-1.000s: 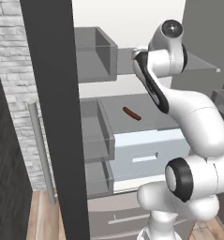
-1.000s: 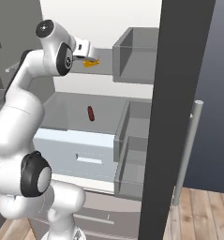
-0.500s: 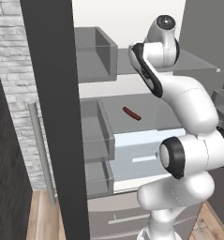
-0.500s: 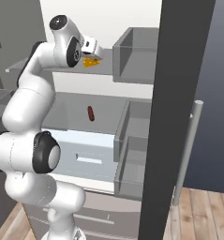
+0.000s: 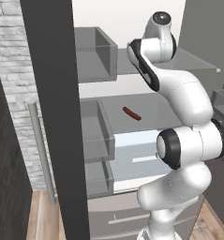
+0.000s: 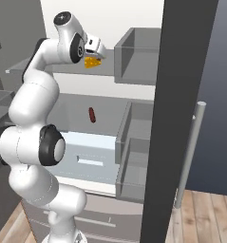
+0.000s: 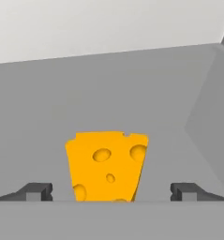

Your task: Retrieve the sausage and cheese from the fridge and place them on the cutting board on the counter.

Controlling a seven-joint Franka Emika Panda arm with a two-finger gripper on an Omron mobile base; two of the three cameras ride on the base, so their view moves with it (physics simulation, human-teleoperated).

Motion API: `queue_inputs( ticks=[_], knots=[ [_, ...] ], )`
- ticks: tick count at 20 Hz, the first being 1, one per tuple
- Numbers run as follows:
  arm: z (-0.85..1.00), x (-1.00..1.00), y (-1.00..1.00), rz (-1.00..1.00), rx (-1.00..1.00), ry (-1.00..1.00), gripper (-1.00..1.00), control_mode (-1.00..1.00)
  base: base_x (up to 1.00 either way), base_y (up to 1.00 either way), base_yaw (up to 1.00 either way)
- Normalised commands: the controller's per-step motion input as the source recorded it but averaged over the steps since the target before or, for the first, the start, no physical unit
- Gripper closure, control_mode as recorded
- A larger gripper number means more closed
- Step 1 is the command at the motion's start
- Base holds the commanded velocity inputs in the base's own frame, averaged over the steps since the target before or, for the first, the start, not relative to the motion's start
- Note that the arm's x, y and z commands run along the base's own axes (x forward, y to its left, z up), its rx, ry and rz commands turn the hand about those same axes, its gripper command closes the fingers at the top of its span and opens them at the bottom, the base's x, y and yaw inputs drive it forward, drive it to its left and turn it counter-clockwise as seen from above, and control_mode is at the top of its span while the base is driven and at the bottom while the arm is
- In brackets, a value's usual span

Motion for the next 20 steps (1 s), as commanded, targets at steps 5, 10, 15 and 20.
queue_inputs(
  ticks=[5, 10, 15, 20],
  knots=[
    [-0.45, 0.03, 0.00, -0.06, 0.00, 0.00, -1.00, -1.00, 0.00, 0.00, 0.00],
    [-0.47, 0.11, 0.00, -0.04, 0.00, 0.01, -1.00, -1.00, 0.00, 0.00, 0.00],
    [-0.38, 0.12, 0.00, -0.02, 0.00, 0.00, 1.00, -1.00, 0.00, 0.00, 0.00],
    [-0.32, 0.02, 0.00, -0.01, 0.00, 0.07, 1.00, -1.00, 0.00, 0.00, 0.00]
  ],
)
